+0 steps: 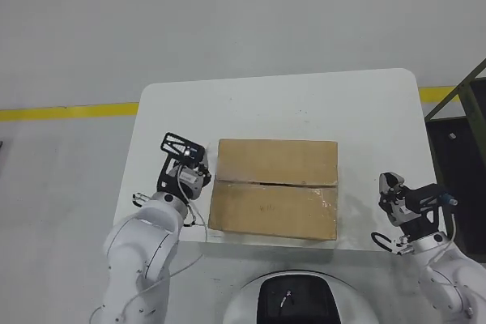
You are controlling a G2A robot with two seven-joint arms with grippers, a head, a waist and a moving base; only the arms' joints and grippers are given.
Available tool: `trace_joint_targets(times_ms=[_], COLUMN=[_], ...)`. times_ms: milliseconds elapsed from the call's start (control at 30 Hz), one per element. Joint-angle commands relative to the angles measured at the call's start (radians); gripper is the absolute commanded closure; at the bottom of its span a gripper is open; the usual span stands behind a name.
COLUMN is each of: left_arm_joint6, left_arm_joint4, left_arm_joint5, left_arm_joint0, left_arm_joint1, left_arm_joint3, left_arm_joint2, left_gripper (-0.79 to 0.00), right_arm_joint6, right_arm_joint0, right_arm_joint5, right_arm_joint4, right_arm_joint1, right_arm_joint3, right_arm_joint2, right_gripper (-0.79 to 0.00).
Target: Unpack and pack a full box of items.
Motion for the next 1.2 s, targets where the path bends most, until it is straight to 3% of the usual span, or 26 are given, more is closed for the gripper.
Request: trace_joint_targets(times_ms=[0, 233, 667, 733, 800, 833, 867, 900, 933, 967, 1167], left_arm_joint6=[0.005, 0.037, 0.074, 0.084, 0.098, 0.108, 0.117, 0.124, 0.127, 0.126, 0.118], left_arm_joint4=[-0.018, -0.08, -0.082, -0.105, -0.136, -0.16, -0.175, -0.182, -0.18, -0.179, -0.15], left_arm_joint5=[-0.009, 0.001, 0.044, 0.062, 0.074, 0.087, 0.094, 0.092, 0.089, 0.089, 0.105], left_arm_joint0=[0.017, 0.044, 0.076, 0.084, 0.092, 0.094, 0.098, 0.101, 0.103, 0.105, 0.117], left_arm_joint1=[0.005, 0.018, 0.035, 0.036, 0.037, 0.036, 0.036, 0.037, 0.038, 0.039, 0.049], left_arm_joint3=[0.0, 0.021, 0.1, 0.11, 0.125, 0.134, 0.142, 0.146, 0.147, 0.147, 0.155], left_arm_joint2=[-0.053, -0.185, -0.284, -0.296, -0.305, -0.31, -0.313, -0.313, -0.314, -0.313, -0.349], left_gripper=[0.0, 0.0, 0.0, -0.16, -0.548, -0.656, -0.413, -0.403, -0.514, -0.782, -0.785], right_arm_joint6=[0.0, 0.005, 0.013, 0.013, 0.013, 0.014, 0.014, 0.014, 0.015, 0.015, 0.019], right_arm_joint0=[0.001, 0.006, 0.013, 0.011, 0.01, 0.009, 0.009, 0.009, 0.008, 0.008, 0.009], right_arm_joint5=[0.001, 0.003, 0.001, 0.003, 0.003, 0.002, 0.001, 0.001, 0.001, 0.002, 0.005], right_arm_joint4=[0.002, 0.012, 0.01, 0.009, 0.008, 0.007, 0.007, 0.005, 0.005, 0.003, 0.0], right_arm_joint1=[0.0, 0.001, 0.003, 0.003, 0.004, 0.004, 0.004, 0.004, 0.004, 0.004, 0.005], right_arm_joint3=[0.001, 0.013, 0.013, 0.013, 0.013, 0.013, 0.013, 0.014, 0.015, 0.015, 0.015], right_arm_joint2=[0.0, 0.007, 0.013, 0.014, 0.015, 0.015, 0.015, 0.015, 0.015, 0.015, 0.014], right_gripper=[0.0, 0.0, 0.0, 0.0, 0.0, 0.0, 0.0, 0.0, 0.0, 0.0, 0.0])
